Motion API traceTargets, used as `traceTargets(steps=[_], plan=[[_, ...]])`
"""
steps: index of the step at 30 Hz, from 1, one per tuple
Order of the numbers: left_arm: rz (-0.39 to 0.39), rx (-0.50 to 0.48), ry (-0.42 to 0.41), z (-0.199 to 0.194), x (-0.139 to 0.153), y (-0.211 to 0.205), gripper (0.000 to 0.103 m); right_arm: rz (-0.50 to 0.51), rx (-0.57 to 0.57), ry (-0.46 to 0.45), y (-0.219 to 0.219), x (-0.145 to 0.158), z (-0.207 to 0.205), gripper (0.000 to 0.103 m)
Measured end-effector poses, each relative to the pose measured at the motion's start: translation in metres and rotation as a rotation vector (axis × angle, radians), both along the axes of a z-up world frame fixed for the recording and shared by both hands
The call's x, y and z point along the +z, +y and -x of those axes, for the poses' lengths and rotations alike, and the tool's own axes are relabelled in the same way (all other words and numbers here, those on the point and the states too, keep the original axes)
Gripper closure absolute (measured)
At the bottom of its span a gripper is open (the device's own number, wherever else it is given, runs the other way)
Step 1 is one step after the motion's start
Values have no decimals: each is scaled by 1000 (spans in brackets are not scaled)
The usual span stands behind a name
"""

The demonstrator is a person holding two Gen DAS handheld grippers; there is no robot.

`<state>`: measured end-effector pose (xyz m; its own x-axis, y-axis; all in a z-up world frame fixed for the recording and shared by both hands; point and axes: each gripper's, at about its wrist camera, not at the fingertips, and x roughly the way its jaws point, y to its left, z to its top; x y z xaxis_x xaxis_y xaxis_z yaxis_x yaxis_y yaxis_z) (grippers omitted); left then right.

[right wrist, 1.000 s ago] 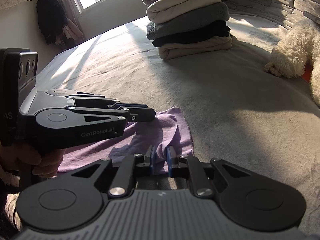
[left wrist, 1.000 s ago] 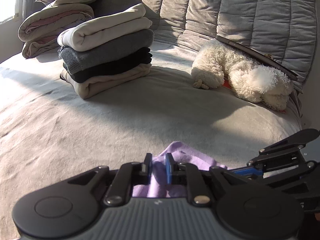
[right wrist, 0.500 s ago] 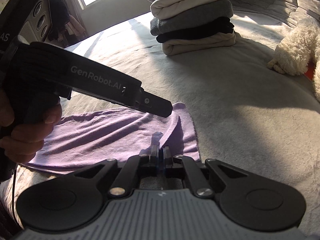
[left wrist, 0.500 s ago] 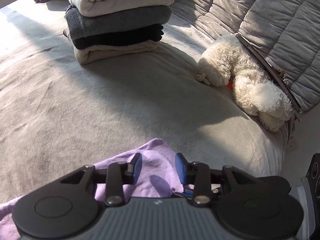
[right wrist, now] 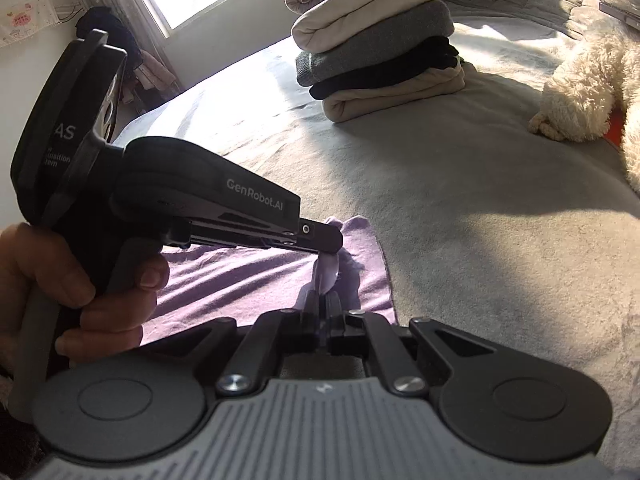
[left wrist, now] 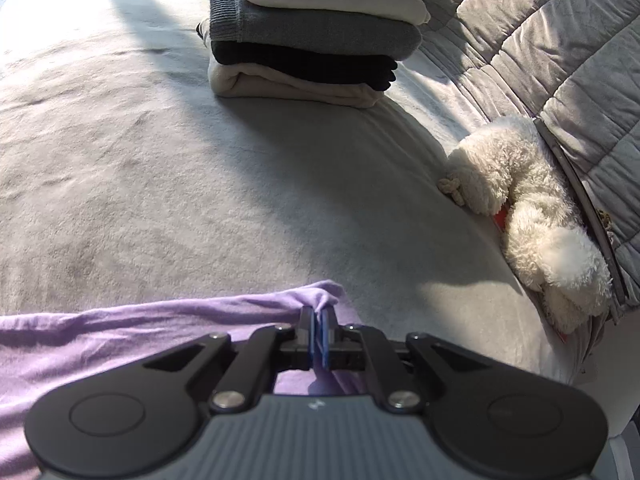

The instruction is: Fold clothes

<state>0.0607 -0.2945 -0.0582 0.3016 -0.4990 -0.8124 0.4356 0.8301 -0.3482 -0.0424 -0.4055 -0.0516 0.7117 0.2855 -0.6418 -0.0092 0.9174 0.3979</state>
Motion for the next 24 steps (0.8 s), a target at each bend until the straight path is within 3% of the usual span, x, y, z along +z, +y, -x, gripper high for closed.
traceTargets(steps=[11,15,18,19,20,24], plan=[[157,41,3,7,-16,-6,102,7,-44,81,-15,-5,-6,101],[206,1,-12,10,-13,1,101,32,-36,117,-14,-10,-9,101],[241,-37,-29,13,-8,8,86,30,-36,118,-15,-6,-9,97],[246,-44,-43,14,-4,14,78,32,-38,118,-16,-4,-9,89],[249,-49,-61,16,1,22,71,36,-42,114,-17,-2,-10,87],[253,-64,-122,21,20,58,60,40,-60,100,-20,4,-11,87]])
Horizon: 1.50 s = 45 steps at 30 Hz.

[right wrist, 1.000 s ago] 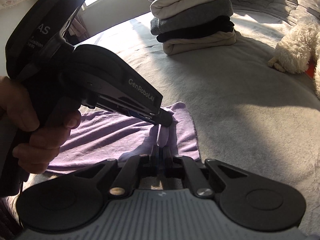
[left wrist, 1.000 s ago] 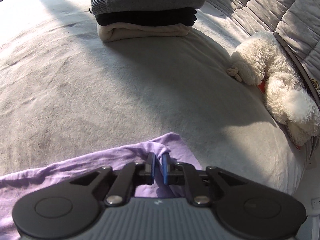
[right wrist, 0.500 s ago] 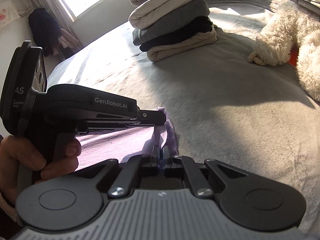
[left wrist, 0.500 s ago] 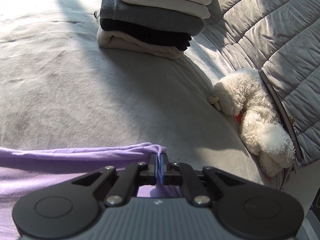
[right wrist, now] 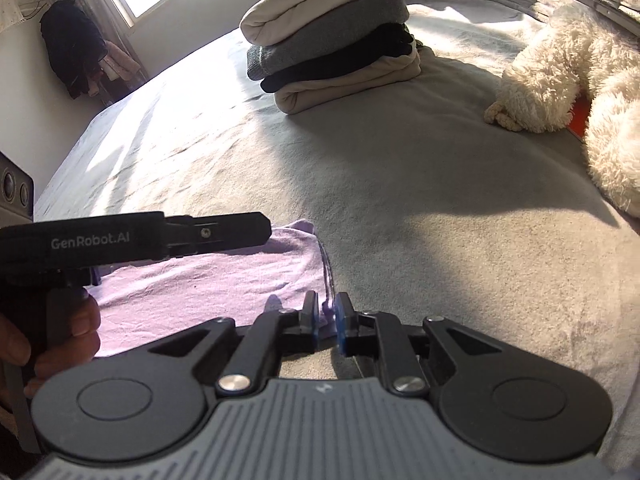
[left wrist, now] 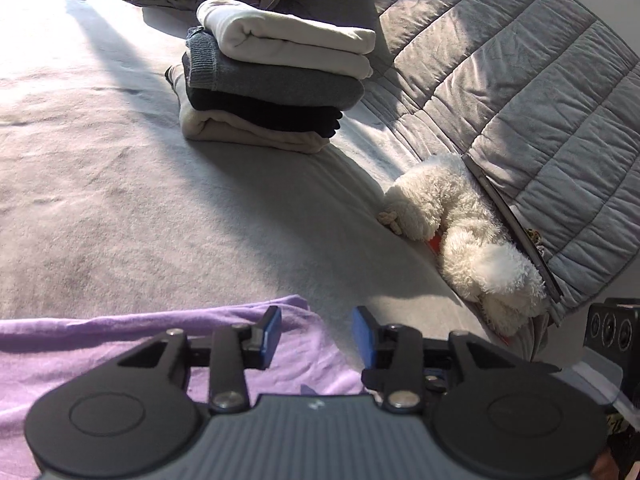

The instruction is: Fold clothes

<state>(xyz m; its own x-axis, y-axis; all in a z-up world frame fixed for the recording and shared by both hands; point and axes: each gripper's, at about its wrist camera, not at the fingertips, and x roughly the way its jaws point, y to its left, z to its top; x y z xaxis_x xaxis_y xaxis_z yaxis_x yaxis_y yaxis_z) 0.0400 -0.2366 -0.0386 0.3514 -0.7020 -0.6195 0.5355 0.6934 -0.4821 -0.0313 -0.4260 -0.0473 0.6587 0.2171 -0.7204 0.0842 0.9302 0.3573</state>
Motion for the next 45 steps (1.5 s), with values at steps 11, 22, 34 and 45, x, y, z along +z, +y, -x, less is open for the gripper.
traceTargets(steps=[11,22,34,45], plan=[[-110,91,-140,27,10,118,45,36,185,-118,48,19,-6,60],[-263,97,-330,64,-4,186,45,154,479,-156,139,7,-11,60],[-405,-49,-482,91,-27,194,62,384,775,-280,204,-11,8,72],[-449,-101,-522,101,-33,192,62,505,833,-310,220,-23,11,87]])
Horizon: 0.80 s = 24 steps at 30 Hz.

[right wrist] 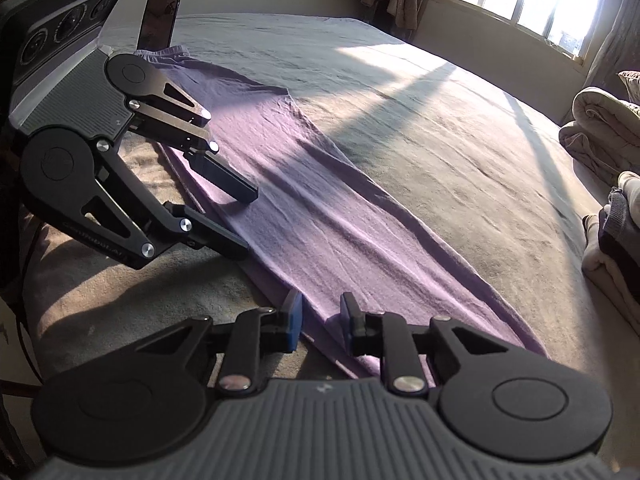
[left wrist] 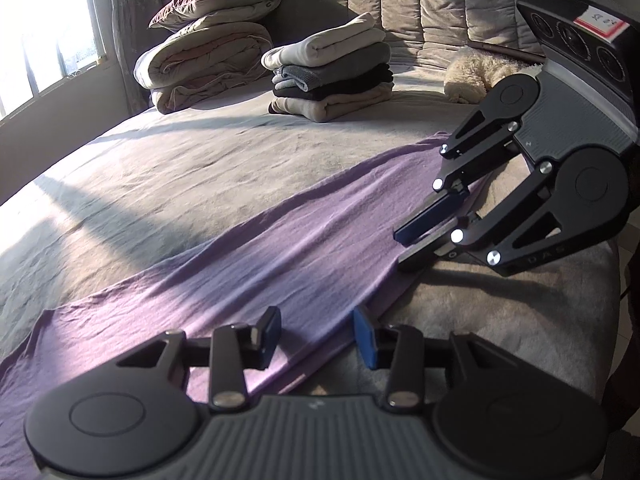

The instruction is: Fold clothes

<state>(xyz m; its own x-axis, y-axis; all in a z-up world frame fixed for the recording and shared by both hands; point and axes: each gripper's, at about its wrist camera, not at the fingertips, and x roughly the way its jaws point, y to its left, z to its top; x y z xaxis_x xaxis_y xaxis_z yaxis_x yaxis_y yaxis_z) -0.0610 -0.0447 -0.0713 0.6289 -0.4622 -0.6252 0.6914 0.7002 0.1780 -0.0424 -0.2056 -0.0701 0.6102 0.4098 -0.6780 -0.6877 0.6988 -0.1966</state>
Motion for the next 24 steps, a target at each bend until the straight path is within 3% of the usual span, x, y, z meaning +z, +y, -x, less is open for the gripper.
traceTargets(steps=[2,6,10,12,24], plan=[[-10,-7,-11,2,0,-2,62,-19,1,6,-3,3,-1,101],[-18,-10,-25,5,1,-3,70,-58,3,18,-8,10,-2,103],[-18,0,-41,6,3,-3,97,-96,5,31,-13,16,-3,103],[-13,-6,-36,6,6,-1,102,-98,17,35,-14,19,-2,103],[-41,-53,27,5,-1,0,103,-61,58,145,-8,7,-3,103]])
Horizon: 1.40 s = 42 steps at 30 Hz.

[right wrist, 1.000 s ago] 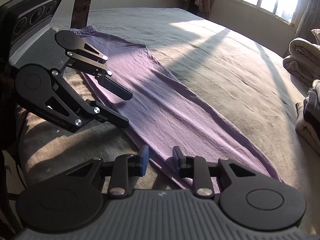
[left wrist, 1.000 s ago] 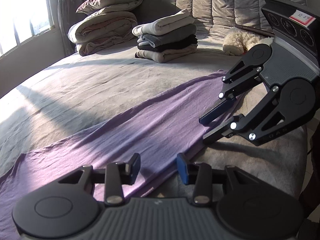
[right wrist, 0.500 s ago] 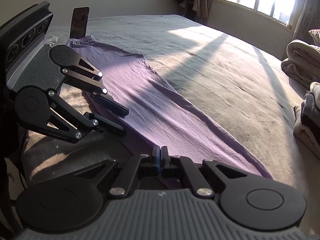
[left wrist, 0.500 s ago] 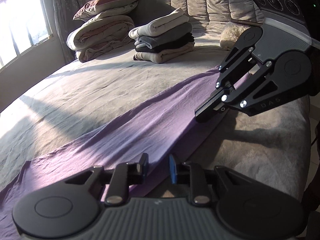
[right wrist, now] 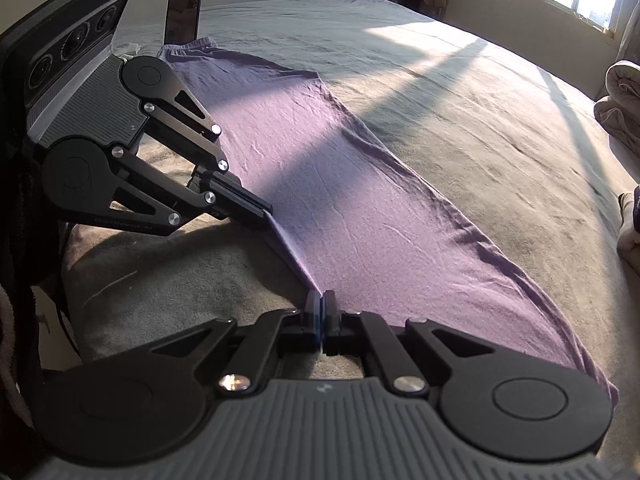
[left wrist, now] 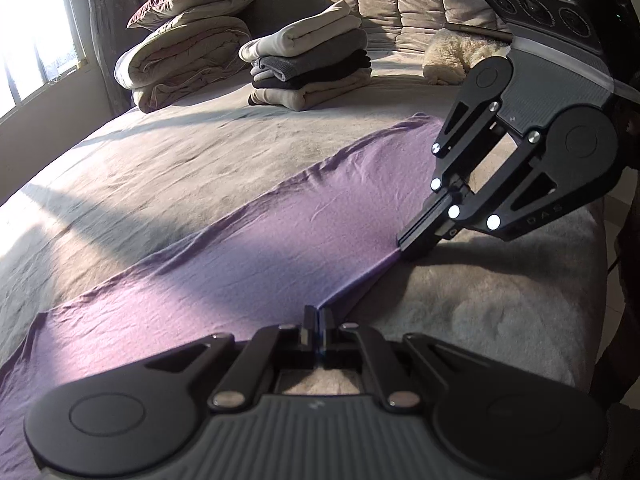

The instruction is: Fold clothes

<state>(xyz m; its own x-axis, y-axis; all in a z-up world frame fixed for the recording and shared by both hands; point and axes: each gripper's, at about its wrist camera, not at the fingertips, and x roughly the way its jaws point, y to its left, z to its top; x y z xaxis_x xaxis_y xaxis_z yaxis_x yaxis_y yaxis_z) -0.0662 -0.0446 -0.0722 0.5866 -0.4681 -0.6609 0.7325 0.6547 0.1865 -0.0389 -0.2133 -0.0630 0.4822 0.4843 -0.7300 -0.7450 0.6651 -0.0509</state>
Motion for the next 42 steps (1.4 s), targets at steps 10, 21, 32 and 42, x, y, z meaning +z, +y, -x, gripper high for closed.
traceTargets(steps=[10,21,32,42], plan=[[137,-59,84,-6,15,7,69,-172,-60,72,-25,16,-6,83],[263,-2,135,-31,-2,-12,63,-261,-488,-81,-92,1,-41,59],[305,-29,135,-17,5,-1,62,-247,-691,-119,-150,-6,-45,60],[312,126,153,-48,0,37,62,-273,-461,-102,-74,14,-56,60]])
